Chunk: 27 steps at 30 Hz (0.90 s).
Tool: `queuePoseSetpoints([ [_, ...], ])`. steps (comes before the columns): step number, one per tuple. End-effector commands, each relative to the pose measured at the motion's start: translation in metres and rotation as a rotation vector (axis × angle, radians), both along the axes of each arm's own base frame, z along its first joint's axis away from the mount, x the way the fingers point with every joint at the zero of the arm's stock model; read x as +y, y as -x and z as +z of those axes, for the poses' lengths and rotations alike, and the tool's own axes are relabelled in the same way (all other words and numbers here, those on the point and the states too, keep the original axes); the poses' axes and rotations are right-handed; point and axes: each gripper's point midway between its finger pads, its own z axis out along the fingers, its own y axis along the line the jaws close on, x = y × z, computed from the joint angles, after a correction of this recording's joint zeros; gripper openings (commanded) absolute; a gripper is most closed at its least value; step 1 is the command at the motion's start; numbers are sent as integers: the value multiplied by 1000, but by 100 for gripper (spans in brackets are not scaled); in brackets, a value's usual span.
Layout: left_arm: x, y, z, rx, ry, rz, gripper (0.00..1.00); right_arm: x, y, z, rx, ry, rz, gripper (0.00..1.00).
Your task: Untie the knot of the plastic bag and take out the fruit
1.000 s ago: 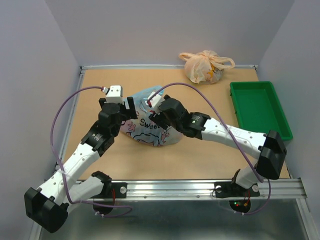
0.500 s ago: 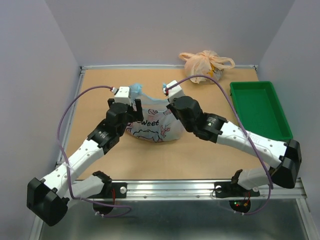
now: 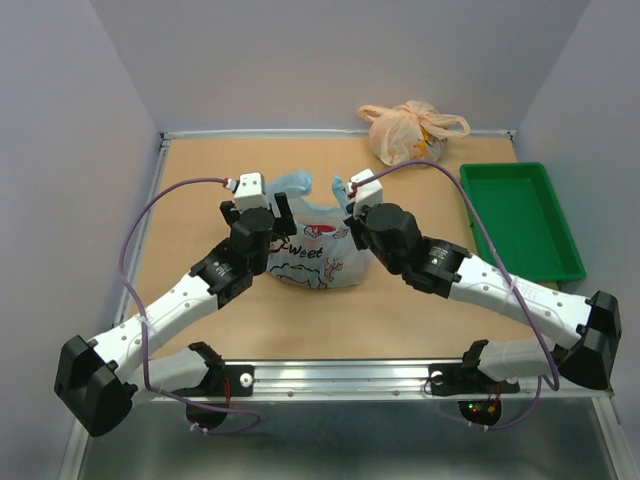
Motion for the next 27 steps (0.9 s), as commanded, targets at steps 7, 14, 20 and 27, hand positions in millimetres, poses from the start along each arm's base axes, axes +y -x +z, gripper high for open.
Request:
queuePoseSetpoints([
  [7, -17, -17, 40, -103, 156, 47, 93, 7, 7, 28, -41, -158, 43, 1],
  [14, -4, -26, 26, -98, 137, 174, 93, 6, 13, 32, -42, -186, 64, 1],
  [20, 37, -36, 22, -117, 101, 363, 89, -11, 14, 28, -52, -183, 8, 1],
  [27, 82, -57, -2, -45, 96, 437, 84, -31, 10, 23, -75, -165, -83, 1],
])
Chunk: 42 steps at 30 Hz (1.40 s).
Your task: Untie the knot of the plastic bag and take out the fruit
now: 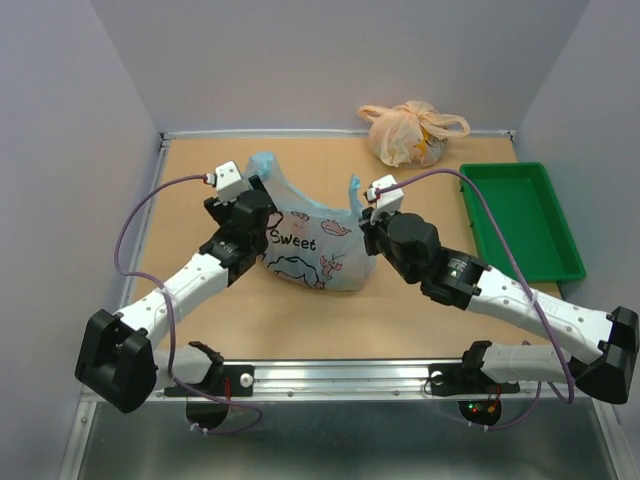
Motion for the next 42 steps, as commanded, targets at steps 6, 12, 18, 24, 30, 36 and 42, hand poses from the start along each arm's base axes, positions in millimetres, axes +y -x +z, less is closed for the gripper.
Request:
queuePoseSetpoints([
  [6, 72, -24, 26, -42, 50, 129, 56, -43, -29, 2, -57, -38, -216, 1],
  [12, 78, -69, 69, -58, 48, 12, 0, -78, -81, 16, -49, -129, -298, 1],
  [18, 58, -87, 148, -177, 26, -136, 0, -80, -112, 73, -137, -189, -283, 1],
  [24, 40, -61, 140, -201, 66, -261, 0, -48, -103, 64, -109, -166, -87, 1],
  [30, 38, -33, 67, -86, 111, -275, 0, -28, -49, 0, 61, -131, 161, 14],
  [36, 38, -4, 20, -22, 164, -265, 0, -42, -20, -9, 176, -75, 177, 82],
  [42, 50, 5, 22, -13, 100, -230, 0, -31, -16, 65, 166, -51, 264, 100],
])
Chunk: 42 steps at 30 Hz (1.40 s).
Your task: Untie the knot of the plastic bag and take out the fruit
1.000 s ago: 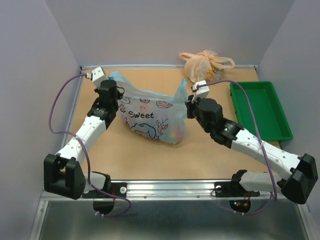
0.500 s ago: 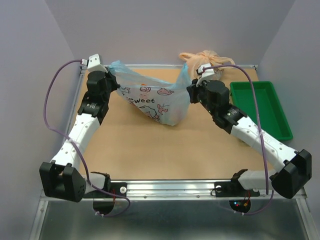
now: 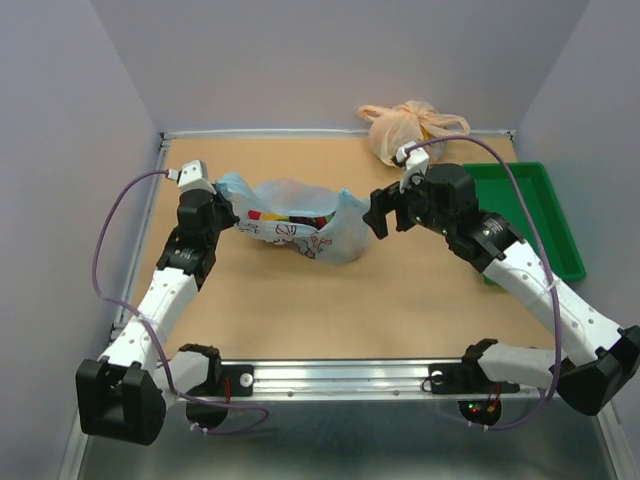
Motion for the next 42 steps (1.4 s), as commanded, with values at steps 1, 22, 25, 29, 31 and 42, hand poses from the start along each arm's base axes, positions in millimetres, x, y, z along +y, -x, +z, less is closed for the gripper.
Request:
queuePoseSetpoints([
  [1, 10, 4, 33, -103, -17, 42, 0, 11, 5, 74, -41, -27, 96, 100],
  [22, 20, 12, 52, -179, -40, 74, 0, 151, -57, 3, 38, 205, 415, 98],
  [25, 26, 12, 49, -167, -42, 109, 0, 144, -30, -44, 120, 280, 436, 97],
  [29, 33, 11, 46, -148, -47, 151, 0, 104, 10, -136, 263, 377, 361, 97],
  [31, 34, 10, 41, -134, -51, 157, 0, 88, 22, -153, 299, 351, 292, 97],
  [42, 10, -1, 30, -98, -48, 17, 0, 86, 44, -114, 179, 135, 200, 96],
])
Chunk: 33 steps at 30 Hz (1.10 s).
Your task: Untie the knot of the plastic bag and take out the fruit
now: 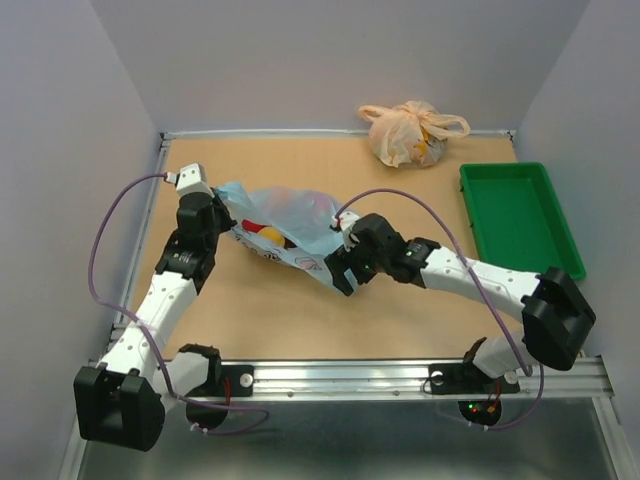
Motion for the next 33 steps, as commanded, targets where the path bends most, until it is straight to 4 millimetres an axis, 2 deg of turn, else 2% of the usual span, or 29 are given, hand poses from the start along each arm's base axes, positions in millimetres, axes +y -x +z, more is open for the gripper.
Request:
queuePoseSetpoints([
  [1, -5, -10, 31, -110, 0, -48, 0, 15, -16, 78, -179, -155, -24, 96],
  [2, -7, -9, 32, -113, -5, -61, 0, 18, -21, 108, -229, -203, -24, 97],
  [6, -8, -4, 33, -124, -7, -63, 6, 27, -32, 159, -331, -258, -7, 99],
  [9, -6, 2, 33, -129, 3, -46, 8, 37, -42, 170, -357, -261, 5, 99],
  [14, -6, 10, 29, -124, 10, -53, 8, 72, -62, 157, -332, -238, 72, 98],
  [16, -8, 10, 26, -118, 8, -60, 8, 87, -64, 160, -325, -273, 104, 96],
  [17, -8, 9, 25, -115, 7, -63, 8, 94, -68, 149, -309, -265, 108, 96],
  [20, -11, 8, 24, -108, 7, -77, 8, 106, -77, 142, -317, -275, 105, 96],
  [21, -11, 9, 23, -103, 4, -81, 8, 110, -83, 129, -308, -254, 95, 95],
  [23, -11, 9, 23, -103, 4, -81, 8, 114, -90, 121, -306, -245, 90, 94],
  [24, -11, 9, 23, -105, 4, -80, 8, 119, -94, 109, -294, -231, 88, 92],
  [26, -10, 9, 24, -105, 1, -76, 8, 120, -102, 103, -301, -213, 70, 88],
  [29, -10, 9, 21, -93, -2, -74, 8, 117, -121, 96, -344, -163, 2, 69],
  [30, -10, 9, 21, -90, -1, -74, 8, 114, -129, 97, -363, -150, -24, 47],
  [32, -9, 9, 17, -76, -5, -68, 8, 105, -148, 104, -402, -147, -101, 22],
  [33, -8, 9, 18, -75, -6, -65, 8, 94, -163, 108, -408, -158, -148, 4],
])
